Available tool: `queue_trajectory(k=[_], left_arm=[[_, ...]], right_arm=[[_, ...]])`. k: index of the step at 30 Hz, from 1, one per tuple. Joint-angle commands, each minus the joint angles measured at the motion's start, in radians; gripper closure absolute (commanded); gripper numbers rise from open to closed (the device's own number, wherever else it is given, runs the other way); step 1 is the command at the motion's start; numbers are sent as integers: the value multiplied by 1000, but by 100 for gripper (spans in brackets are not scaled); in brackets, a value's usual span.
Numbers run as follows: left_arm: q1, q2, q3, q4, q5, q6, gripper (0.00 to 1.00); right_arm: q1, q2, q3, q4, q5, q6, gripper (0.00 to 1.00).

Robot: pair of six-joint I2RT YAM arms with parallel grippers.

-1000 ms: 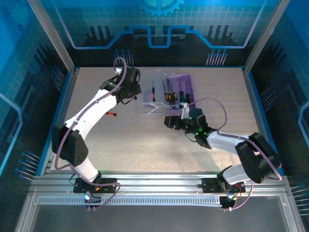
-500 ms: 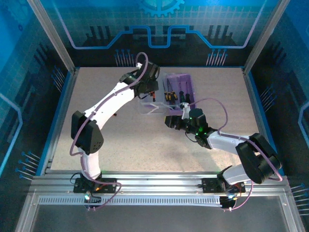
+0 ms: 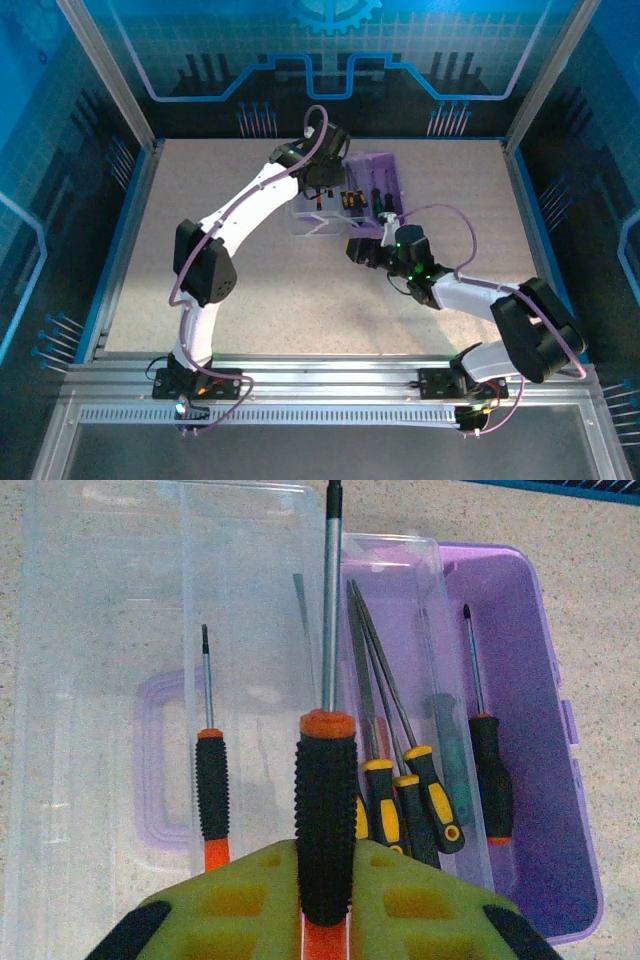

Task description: Pack the tool kit

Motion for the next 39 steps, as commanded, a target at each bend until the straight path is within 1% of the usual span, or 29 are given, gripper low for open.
queue_trajectory(k=[1,12,19,31,39], left_arm=[[-6,16,42,-29,18,22,83],[-6,47,51,-23,10,62,83],[-6,83,86,-41,9,89,84],[4,123,87,-52,-15,75,83],[22,139,79,-60,-2,54,82]], right_arm=[[-14,-23,-15,-6,25,15,38],[-23,-19,-20,0,20,31,38],[-33,-31,-29,-1,24,37,38],[-38,-29,-30,9,13,47,38],[-40,-30,-29,4,13,49,38]])
